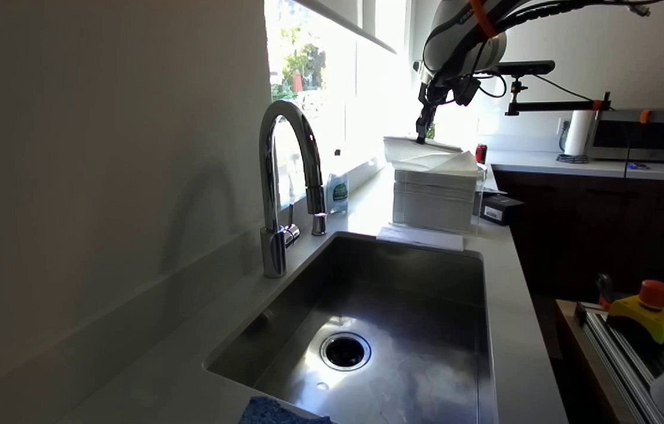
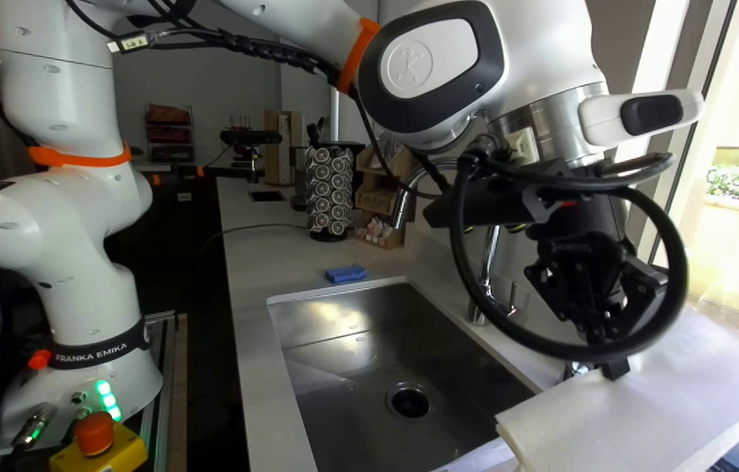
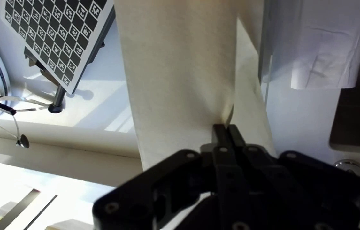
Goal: Pick a paper towel and put it on the side of the sink
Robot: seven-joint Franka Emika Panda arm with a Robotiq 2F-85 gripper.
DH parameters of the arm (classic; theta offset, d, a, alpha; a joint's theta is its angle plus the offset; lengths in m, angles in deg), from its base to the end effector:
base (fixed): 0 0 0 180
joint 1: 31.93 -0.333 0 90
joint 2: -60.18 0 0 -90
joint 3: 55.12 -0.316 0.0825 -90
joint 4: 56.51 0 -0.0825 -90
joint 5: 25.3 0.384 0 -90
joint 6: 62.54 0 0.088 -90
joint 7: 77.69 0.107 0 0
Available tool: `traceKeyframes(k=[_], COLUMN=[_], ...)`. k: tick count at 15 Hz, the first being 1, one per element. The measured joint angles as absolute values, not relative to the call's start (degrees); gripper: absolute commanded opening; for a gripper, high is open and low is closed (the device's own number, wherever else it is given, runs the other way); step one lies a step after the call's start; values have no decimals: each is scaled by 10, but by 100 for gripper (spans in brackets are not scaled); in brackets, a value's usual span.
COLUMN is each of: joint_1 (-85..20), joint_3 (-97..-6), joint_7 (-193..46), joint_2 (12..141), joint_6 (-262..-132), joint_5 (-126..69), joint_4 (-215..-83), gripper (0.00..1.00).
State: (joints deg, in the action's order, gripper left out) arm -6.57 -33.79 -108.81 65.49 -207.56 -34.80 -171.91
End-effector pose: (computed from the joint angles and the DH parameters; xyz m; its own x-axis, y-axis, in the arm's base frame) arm 0.4214 -0.4370 0.4571 0.9625 -0.0946 0.2542 -0.1846 -0.9151 0.3585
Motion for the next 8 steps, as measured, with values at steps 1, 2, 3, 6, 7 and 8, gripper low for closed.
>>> traceKeyframes(k=[1,2,3,6,7,8], joint_1=[-66,-66,-66,-67,-67,-67], joint_3=[-338,-338,-338,-338,-338,-338], joint_7=[-1088,-1088,-1088,-1088,-1088,-1088], joint_2=[654,654,653,645,642,638], joint_6=[-2076,-2076,-2076,-2076,-2075,-2075], joint_5=[-348,-348,-348,-348,-348,-348], joint_4=[-1719,-1719,-1719,-1718,-1718,-1718], gripper=[1,1,1,1,1,1])
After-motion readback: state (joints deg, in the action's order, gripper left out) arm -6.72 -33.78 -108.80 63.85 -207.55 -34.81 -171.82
